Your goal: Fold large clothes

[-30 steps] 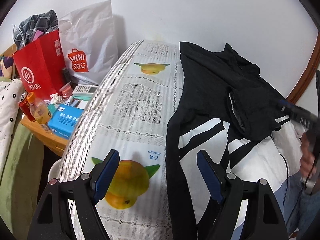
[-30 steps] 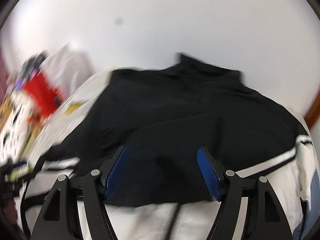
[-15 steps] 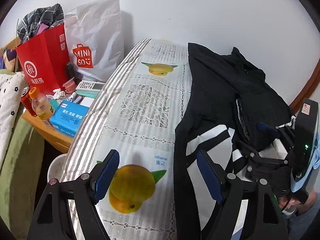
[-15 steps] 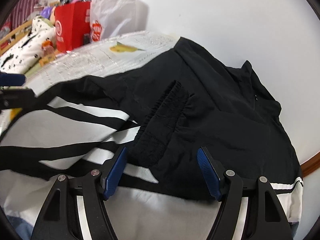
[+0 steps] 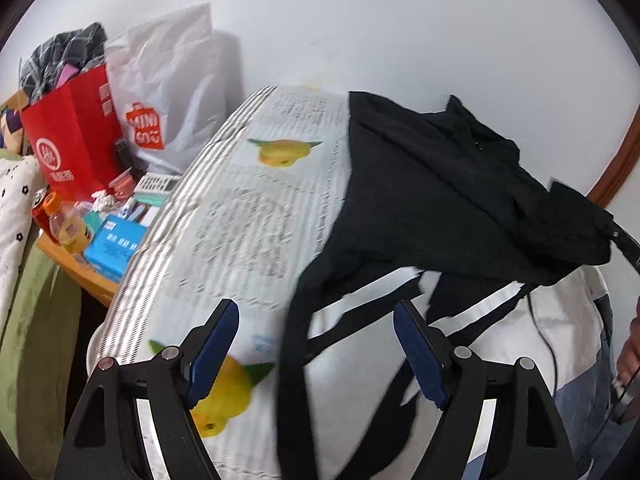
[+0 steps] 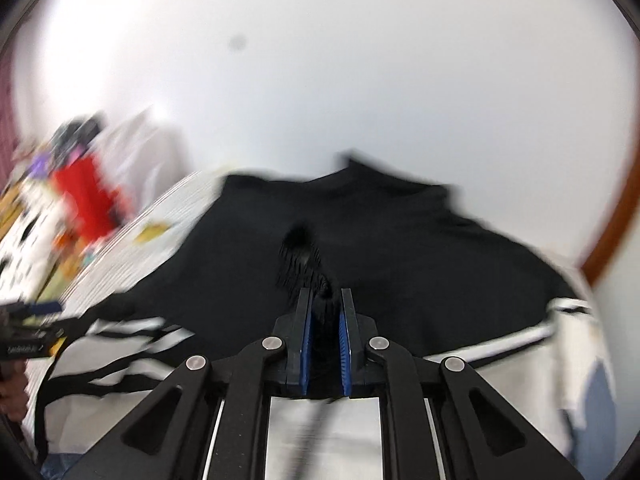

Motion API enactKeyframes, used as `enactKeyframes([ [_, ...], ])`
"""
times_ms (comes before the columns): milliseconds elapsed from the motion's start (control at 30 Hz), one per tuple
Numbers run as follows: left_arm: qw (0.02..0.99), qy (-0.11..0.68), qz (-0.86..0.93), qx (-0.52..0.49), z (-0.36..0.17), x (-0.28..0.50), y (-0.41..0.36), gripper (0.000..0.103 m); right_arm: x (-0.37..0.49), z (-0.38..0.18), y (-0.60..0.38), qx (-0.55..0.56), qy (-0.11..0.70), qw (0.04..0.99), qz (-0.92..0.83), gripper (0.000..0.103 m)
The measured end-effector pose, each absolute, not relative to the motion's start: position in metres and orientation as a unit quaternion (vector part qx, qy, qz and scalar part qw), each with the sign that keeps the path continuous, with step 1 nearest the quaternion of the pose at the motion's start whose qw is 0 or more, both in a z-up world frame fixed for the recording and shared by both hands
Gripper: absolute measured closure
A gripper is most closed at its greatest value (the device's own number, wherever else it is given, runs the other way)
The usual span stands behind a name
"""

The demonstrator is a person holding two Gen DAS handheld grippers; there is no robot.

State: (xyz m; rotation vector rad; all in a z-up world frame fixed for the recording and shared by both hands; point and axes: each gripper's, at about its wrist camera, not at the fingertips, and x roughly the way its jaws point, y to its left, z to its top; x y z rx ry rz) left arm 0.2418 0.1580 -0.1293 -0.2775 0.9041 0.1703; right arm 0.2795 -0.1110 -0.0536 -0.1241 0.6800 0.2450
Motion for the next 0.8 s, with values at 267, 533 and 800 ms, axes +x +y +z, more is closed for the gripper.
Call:
enactKeyframes([
  [267,0.886,0.441,0.08,-0.122,-0.125,0.259,0.128,0.025,0.306,-0.062,-0.257,0.003,0.353,0.936,-0.004,0.086],
  [533,0.882,0.453,0.082,-0.097,-0.127,0.269,0.108,0.025,0.314,-0.096,-0.335,0.011,0.389,0.919,-0.069,0.085],
  [800,0.884,0.456,0.072,-0.073,-0.125,0.27,0.093,0.025,0.286,-0.099,-0.34,-0.015,0.385,0.921,-0.063,0.051],
])
